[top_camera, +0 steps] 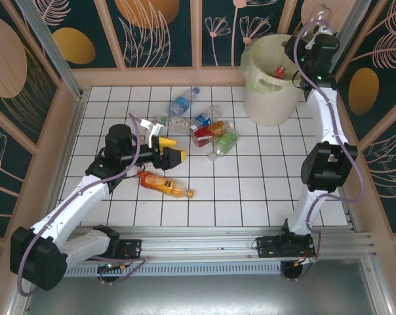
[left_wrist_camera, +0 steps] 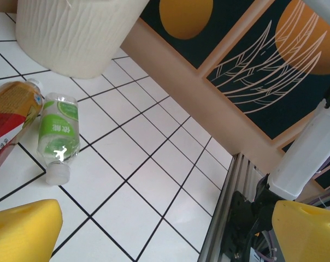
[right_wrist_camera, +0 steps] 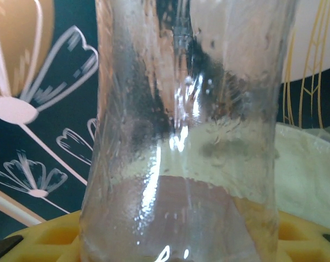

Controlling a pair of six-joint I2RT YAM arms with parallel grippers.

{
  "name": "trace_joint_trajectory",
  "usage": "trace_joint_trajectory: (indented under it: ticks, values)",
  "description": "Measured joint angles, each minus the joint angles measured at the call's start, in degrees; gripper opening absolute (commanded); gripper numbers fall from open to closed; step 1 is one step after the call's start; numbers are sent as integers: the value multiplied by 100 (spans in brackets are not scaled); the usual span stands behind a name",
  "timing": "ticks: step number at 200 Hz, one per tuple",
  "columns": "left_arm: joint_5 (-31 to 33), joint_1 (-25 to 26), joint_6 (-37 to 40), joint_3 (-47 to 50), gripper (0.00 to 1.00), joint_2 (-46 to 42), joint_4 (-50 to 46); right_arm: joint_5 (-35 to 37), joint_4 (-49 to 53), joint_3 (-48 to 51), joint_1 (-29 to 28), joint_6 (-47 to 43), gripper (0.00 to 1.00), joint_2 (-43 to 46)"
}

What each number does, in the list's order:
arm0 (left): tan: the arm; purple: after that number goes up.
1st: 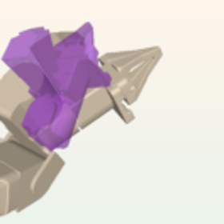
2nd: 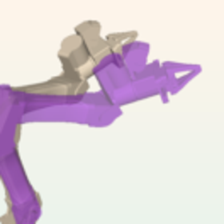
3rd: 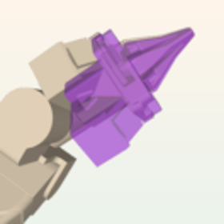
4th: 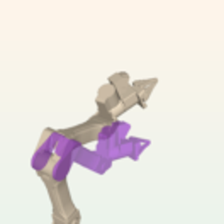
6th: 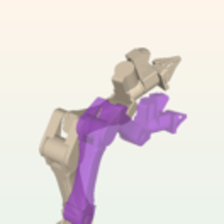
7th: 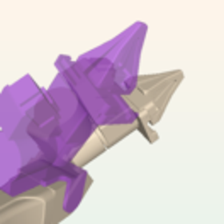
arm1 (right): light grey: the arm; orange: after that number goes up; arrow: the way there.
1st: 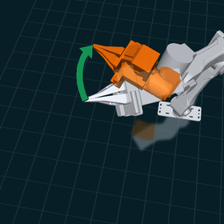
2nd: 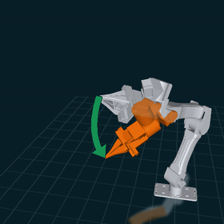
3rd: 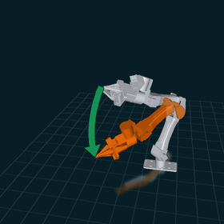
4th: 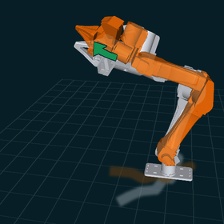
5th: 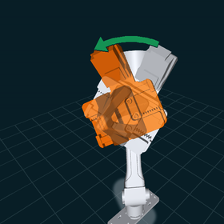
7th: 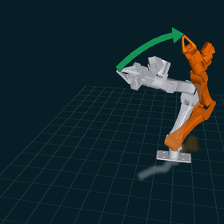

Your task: Put the plastic bottles in the bin

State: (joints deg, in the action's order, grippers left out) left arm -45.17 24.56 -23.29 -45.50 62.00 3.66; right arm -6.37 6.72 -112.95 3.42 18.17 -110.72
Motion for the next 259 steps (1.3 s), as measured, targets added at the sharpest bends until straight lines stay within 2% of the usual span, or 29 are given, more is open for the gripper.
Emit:
trace_joint_trajectory:
  ticks: [39,84,123,226,259]
  values:
    - [17,0,17,0,99,7,0,293,732,-680,-192,-365,48,-494]
    - [17,0,35,0,99,50,0,184,1447,-988,-278,-743,48,-566]
    - [15,0,42,0,99,72,0,127,2013,-1005,-278,-1036,47,-566]
    - [13,0,42,2,99,74,0,-669,2660,-999,-245,-1239,47,-415]
    - [11,0,42,4,99,74,2,-763,2815,-579,-238,-1259,47,-17]
